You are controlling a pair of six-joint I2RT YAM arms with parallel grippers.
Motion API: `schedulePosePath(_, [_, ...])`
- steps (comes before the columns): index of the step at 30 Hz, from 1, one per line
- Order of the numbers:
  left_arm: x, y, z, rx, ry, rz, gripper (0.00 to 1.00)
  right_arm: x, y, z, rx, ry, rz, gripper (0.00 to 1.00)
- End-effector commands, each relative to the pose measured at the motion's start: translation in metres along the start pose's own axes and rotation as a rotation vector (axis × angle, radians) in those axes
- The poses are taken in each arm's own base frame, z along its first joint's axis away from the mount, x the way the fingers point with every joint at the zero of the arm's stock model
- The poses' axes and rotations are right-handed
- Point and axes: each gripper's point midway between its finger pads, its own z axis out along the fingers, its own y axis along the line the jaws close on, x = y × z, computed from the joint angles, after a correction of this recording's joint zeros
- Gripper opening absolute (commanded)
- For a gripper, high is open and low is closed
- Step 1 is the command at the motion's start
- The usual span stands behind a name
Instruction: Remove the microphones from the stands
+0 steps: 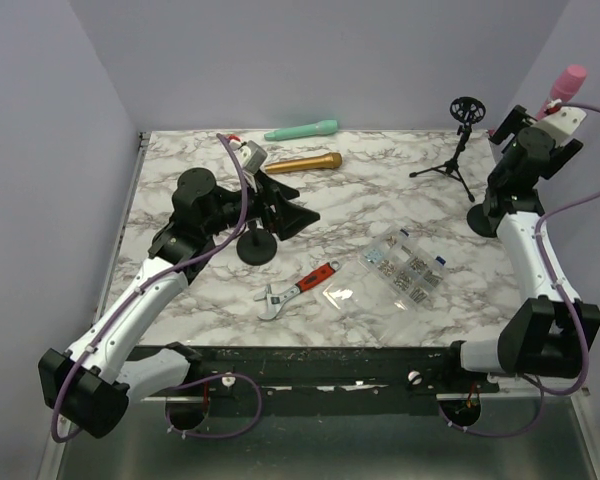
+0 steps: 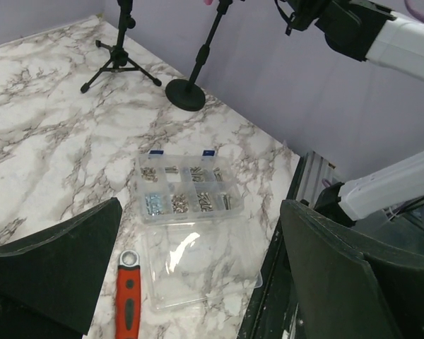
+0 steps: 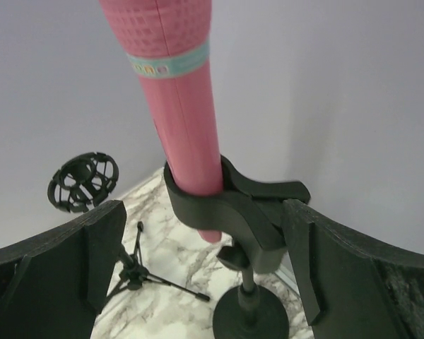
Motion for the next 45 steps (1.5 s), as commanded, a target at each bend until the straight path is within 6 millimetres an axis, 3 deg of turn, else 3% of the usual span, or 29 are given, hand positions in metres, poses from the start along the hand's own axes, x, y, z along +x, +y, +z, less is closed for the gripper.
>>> schedulePosePath(1, [-0.021,-0.021,-0.010,0.022,-0.081,0.025,0.99,-0.026,0.007,0.020,0.035,-0.075,0.039,1.00])
schedulePosePath(7, [-0.028,-0.026,-0.024,-0.025,-0.084,0.055,0.99,-0.025,0.012,0.044,0.087,-0.089,0.011,0.97])
schedulePosePath(12, [-0.020,-0.025,-0.035,-0.065,-0.070,0.060,0.99,-0.031,0.006,0.051,0.137,-0.176,-0.036,0.91])
schedulePosePath(18, [-0.016,-0.025,-0.039,-0.073,-0.069,0.046,0.98,-0.039,0.017,0.055,0.082,-0.223,-0.043,0.74])
schedulePosePath(25, [-0.019,-0.032,-0.044,-0.068,-0.070,0.052,0.98,-0.036,0.030,0.065,0.042,-0.224,-0.065,0.45])
schedulePosePath(27, [-0.018,-0.033,-0.046,-0.070,-0.065,0.052,0.98,-0.033,0.032,0.067,0.038,-0.210,-0.067,0.32])
schedulePosePath(29, [-0.017,-0.033,-0.048,-0.074,-0.068,0.059,0.99,-0.033,0.034,0.065,0.015,-0.214,-0.064,0.19])
schedulePosePath(35, [-0.018,-0.031,-0.042,-0.067,-0.046,0.058,0.99,-0.039,0.053,0.055,-0.114,-0.199,-0.037,0.01])
schedulePosePath(45, [-0.021,-0.028,-0.027,-0.028,-0.039,0.048,0.99,-0.047,0.101,0.022,-0.432,-0.150,0.114,0.01])
